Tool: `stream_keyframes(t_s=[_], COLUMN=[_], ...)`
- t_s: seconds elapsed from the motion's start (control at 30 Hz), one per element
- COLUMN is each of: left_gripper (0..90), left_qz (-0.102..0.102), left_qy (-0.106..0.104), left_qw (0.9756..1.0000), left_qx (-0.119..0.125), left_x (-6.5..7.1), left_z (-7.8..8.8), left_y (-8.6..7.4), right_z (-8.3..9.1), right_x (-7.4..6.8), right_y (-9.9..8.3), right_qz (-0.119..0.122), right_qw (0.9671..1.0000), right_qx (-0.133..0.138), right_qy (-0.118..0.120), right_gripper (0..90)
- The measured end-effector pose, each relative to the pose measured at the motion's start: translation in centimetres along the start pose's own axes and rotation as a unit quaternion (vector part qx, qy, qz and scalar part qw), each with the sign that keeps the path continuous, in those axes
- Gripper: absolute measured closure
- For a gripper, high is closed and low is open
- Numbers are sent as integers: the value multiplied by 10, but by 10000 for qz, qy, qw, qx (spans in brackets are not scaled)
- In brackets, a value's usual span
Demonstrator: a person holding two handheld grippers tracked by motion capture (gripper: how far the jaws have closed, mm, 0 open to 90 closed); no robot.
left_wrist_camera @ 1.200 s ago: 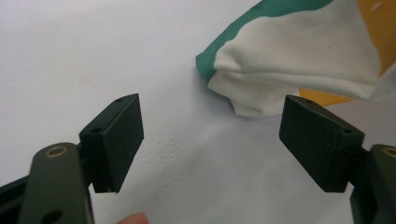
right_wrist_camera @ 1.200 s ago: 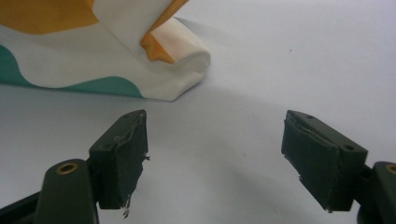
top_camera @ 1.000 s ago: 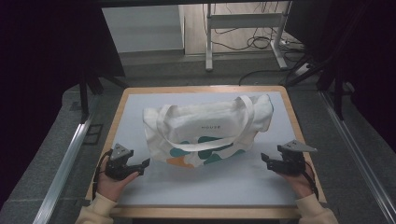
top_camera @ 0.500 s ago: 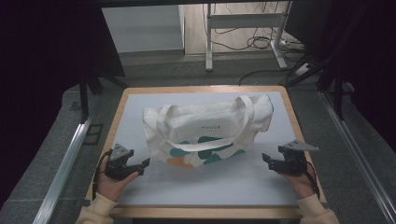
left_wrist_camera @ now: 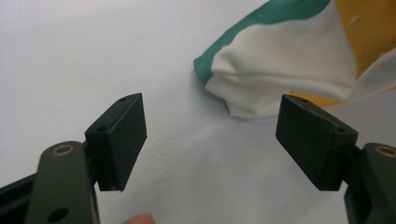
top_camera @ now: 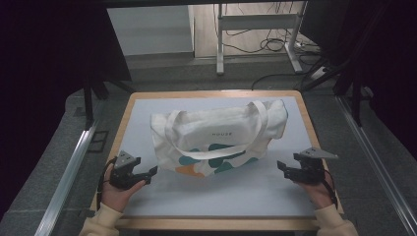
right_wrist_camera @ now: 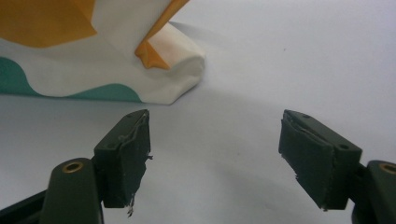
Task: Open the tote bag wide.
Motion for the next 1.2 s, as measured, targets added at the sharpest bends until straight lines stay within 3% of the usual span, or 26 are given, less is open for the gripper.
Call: stream_keyframes(t_s=[0.37,0.67,1.2], left_gripper=[242,242,241], left_qz=[73,135,297], left_qy=[-101,-189,-341], left_qw=[9996,9992,9981], left_qx=[263,310,420], left_x=[-2,-5,-4], left_z=[21,27,33], left_y=[20,28,40], right_z=[15,19,27], right_x=[-7,-14,-12], right_y=[20,34,53], right_qz=[108,223,260], right_qw=[9996,9991,9981], right_qx=[247,332,497], right_qy=[88,153,237], right_gripper=[274,279,291])
Point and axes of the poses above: each handheld gripper's, and its own axes: z roughly backward along the jaws, y roughly out of its top, x roughly to its right, the point moved 7 cm from there along -z, roughly forward along the jaws, and after that the axes turned 15 degrees about y, right-handed, at the moved point
